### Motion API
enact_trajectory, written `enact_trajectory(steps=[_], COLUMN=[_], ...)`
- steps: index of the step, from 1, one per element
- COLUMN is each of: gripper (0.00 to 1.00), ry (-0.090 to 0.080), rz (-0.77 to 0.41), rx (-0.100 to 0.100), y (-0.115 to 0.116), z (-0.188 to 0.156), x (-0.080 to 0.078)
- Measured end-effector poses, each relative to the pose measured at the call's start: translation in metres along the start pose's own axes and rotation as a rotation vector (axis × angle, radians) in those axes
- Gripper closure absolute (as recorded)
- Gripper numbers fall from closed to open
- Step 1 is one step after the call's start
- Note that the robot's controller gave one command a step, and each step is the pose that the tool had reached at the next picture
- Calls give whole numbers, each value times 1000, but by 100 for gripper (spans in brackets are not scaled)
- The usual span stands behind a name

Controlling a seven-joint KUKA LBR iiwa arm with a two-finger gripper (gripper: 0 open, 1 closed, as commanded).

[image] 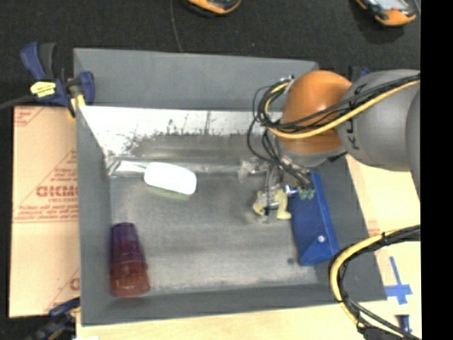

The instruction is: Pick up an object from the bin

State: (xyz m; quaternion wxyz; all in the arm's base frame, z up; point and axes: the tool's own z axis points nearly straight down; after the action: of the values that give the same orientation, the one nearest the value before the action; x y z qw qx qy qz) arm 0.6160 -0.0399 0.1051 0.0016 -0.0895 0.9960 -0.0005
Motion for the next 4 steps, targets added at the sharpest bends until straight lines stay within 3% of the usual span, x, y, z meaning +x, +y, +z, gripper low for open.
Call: enact_trajectory(steps=[1, 2, 3, 4], gripper=[0, 0, 0, 100], ry=[-8, -5, -17, -17], rz=[-285, -379, -422, -633], rx=[2, 3, -7, 10], y=[-46, -91, -86, -74], z=[-20, -10, 32, 32], x=[16, 14, -4, -20])
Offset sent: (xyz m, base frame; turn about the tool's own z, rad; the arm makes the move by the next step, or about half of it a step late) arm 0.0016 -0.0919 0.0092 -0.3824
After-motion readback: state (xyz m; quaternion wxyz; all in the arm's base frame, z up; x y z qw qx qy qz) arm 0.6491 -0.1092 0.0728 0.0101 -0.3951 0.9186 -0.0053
